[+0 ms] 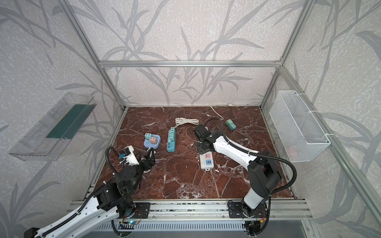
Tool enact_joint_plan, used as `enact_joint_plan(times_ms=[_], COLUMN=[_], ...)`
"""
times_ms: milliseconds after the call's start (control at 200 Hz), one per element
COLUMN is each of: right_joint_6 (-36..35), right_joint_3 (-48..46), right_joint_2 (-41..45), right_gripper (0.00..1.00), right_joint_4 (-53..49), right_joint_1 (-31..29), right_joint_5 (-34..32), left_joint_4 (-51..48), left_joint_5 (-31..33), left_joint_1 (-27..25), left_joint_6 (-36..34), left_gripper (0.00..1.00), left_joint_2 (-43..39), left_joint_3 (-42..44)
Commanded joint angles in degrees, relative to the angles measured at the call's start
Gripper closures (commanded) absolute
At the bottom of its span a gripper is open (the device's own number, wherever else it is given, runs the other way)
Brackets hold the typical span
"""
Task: Insert the plug
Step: 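Carry the green adapter toward the left gripper and set it down, then grasp the green adapter with the left gripper while right gripper draws back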
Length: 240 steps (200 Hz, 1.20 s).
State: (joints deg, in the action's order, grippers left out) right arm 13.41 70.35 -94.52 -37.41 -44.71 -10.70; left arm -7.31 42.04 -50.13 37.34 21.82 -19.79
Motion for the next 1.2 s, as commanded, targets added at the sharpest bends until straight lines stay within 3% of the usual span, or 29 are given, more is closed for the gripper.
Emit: enact_joint_plan(times_ms=[0, 250, 480, 635, 880, 1005, 1110, 1195], right_joint_6=[-0.15, 0.6, -0.31, -0.82, 4.76, 10.01, 13.3, 13.15], right_joint_3=[-0.21, 1.13, -1.74, -3.06, -11.6, -19.9, -28.07, -32.04], right_joint_2=[-2.41, -11.11, -8.88, -3.62, 10.63, 18.57, 26.23, 32.22], right_gripper=[0.56, 0.56, 0.37, 0.34, 0.34, 0.33, 0.3, 0.21], right_joint_4=[1.75, 3.32, 3.92, 2.03, 1.0, 4.51, 12.58, 16.46], right_joint_1=[-5.62, -11.55, -12.07, -12.0, -9.86, -2.97, 3.04, 4.66], right_joint_5=[0.11, 5.87, 8.47, 8.1, -3.06, -0.37, 3.3, 5.12], left_joint_4=[-4.23, -7.49, -9.33, -9.3, -8.58, -11.22, -22.13, -23.69], left_joint_5=[3.55, 2.21, -2.51, -5.66, -19.58, -34.93, -40.13, -43.44], left_joint_1=[0.29, 0.38, 0.47, 0.64, 1.03, 1.0, 1.0, 0.91], left_joint_6=[1.6, -3.14, -5.65, -6.29, -9.78, -15.5, -18.59, -21.67], left_gripper=[0.21, 0.21, 0.2, 0.17, 0.17, 0.19, 0.2, 0.22], left_joint_2=[-1.75, 0.2, 6.71, 13.03, 32.84, 45.53, 56.05, 61.71], left_joint_3=[-1.63, -5.61, -9.77, -11.5, -16.51, -22.87, -32.75, -36.59])
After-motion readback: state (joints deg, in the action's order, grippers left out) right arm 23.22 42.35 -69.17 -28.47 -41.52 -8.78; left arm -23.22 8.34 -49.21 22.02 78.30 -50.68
